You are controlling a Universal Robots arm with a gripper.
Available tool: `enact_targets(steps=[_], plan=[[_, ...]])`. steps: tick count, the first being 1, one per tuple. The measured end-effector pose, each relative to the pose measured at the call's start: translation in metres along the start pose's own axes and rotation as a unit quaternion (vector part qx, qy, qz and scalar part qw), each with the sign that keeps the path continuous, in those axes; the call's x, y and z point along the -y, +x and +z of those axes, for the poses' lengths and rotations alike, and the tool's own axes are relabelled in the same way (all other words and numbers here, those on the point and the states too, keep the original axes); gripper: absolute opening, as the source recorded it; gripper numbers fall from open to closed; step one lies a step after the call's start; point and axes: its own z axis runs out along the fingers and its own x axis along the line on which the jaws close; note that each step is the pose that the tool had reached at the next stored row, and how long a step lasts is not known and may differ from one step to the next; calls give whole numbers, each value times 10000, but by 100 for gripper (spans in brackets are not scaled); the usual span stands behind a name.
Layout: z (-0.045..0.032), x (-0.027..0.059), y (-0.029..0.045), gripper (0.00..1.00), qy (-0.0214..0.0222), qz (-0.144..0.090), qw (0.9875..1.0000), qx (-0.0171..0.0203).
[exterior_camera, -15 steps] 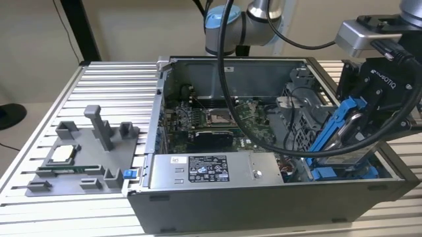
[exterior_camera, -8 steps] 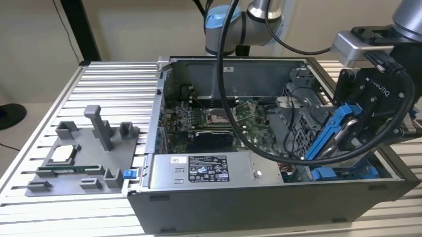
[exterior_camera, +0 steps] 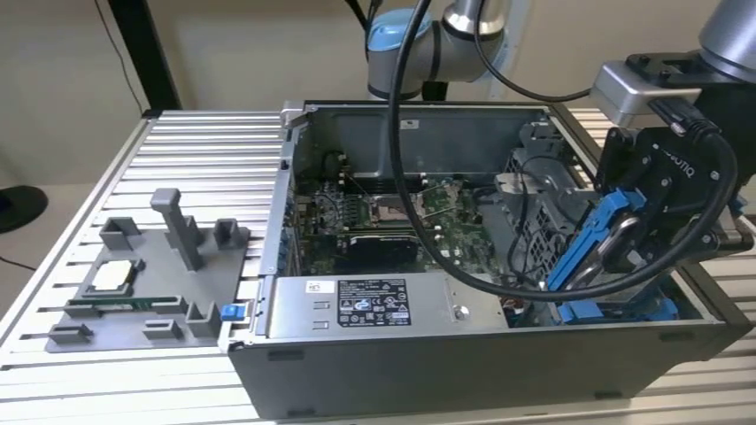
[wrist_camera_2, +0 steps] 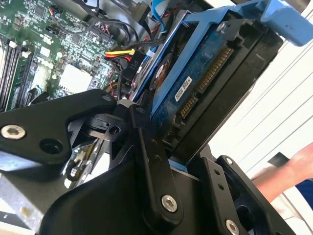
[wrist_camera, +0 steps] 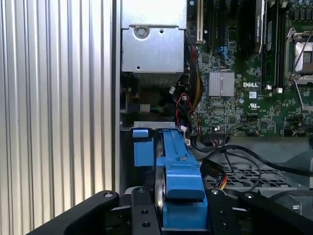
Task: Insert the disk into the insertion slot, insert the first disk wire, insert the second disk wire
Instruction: 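Insert the disk into the insertion slot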
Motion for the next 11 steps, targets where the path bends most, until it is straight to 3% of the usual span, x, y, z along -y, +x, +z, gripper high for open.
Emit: enact_targets(steps=[1,11], plan=[[0,1,0,100,0,-1,10000,0],[-1,0,0,100,-1,0,10000,-2]])
